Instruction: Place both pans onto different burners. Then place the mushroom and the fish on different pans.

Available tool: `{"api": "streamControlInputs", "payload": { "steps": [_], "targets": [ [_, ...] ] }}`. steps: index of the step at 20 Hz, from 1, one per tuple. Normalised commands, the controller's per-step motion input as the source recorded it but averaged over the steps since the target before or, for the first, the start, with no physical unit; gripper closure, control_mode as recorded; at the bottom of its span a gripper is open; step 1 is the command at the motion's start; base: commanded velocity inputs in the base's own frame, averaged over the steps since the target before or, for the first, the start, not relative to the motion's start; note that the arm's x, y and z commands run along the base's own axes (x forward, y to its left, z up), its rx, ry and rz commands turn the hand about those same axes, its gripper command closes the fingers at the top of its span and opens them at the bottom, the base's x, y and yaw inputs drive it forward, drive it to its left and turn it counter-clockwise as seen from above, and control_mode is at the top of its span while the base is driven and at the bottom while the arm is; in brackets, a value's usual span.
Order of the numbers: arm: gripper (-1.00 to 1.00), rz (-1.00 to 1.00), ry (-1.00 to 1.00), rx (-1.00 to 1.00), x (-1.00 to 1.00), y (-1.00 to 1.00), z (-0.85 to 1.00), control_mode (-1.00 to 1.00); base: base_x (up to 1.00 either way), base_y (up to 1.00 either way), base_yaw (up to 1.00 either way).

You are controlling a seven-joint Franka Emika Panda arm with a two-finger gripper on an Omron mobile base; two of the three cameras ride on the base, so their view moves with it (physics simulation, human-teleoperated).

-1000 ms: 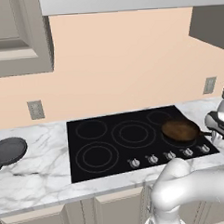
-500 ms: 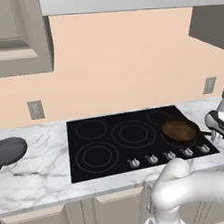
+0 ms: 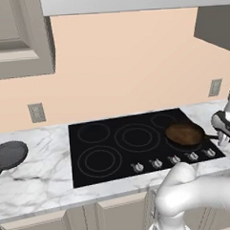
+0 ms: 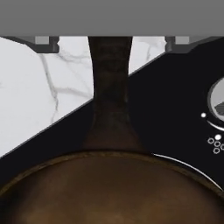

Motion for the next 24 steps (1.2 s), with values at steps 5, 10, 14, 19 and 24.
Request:
{"api": "streamControlInputs", "payload": {
  "steps": [5,10,14,19,24],
  "targets": [
    [-1.00,0.00,0.00,0.00,-0.22,0.07,0.51,-1.00,0.00,0.00,0.00],
    [-1.00,-0.12,0.00,-0.03,-0.34,0.43,0.62,-1.00,0.00,0.00,0.00],
    [-1.00,-0.28,0.00,-0.03,-0.44,0.60,0.54,-1.00,0.00,0.00,0.00],
    [-1.00,-0.33,0.00,0.00,-0.57,0.49,0.43,-1.00,0.00,0.00,0.00],
    [-1.00,-0.36,0.00,0.00,-0.51,0.50,0.36,-1.00,0.00,0.00,0.00]
  ]
}}
